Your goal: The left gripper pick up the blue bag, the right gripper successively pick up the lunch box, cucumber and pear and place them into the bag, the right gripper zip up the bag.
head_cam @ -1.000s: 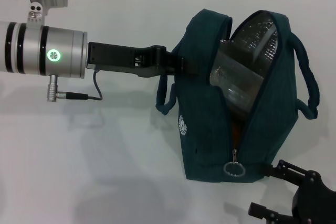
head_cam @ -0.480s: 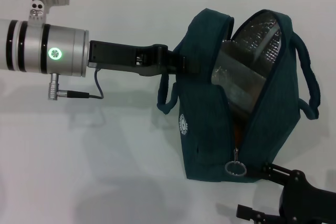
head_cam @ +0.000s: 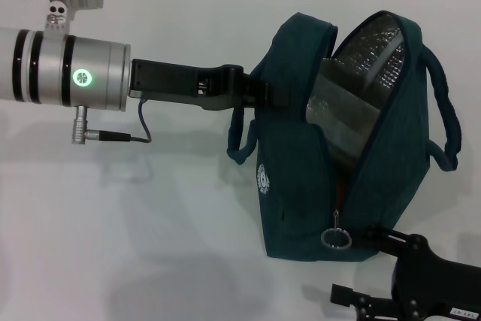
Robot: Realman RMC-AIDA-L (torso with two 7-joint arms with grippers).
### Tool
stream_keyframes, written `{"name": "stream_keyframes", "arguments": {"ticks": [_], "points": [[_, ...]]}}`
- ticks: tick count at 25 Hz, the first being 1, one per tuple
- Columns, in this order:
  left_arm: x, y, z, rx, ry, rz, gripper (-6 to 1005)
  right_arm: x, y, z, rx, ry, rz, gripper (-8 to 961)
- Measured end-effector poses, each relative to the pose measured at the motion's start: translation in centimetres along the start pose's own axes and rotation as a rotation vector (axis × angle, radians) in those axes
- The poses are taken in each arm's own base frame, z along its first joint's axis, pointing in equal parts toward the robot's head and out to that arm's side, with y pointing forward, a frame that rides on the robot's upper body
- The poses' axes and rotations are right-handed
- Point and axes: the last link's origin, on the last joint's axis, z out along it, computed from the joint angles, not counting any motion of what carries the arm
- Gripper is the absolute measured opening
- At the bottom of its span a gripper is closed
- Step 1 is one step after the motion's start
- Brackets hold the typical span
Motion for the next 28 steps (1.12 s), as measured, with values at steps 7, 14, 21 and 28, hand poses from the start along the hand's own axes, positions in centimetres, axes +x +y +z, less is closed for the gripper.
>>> {"name": "stream_keyframes", "arguments": {"ticks": [7,14,21,28], "points": [[0.0,0.0,0.0,0.001,0.001,0.0,100,-0.4,-0.2,0.7,-0.042,0.009,0.004,786],[0.0,0.0,0.0,0.001,0.002,0.0,107,-0.5,-0.6,0.8,-0.02,0.011,0.023,784],[0.0,0.0,0.0,0.0,0.001,0.002,115,-0.4,-1.1,0.9,0.002,0.026,0.038,577],[-0.1,0.1,0.0,-0.01,0.002,0.003,122,-0.3,-1.2,0.9,0.012,0.035,0.04,286]]}}
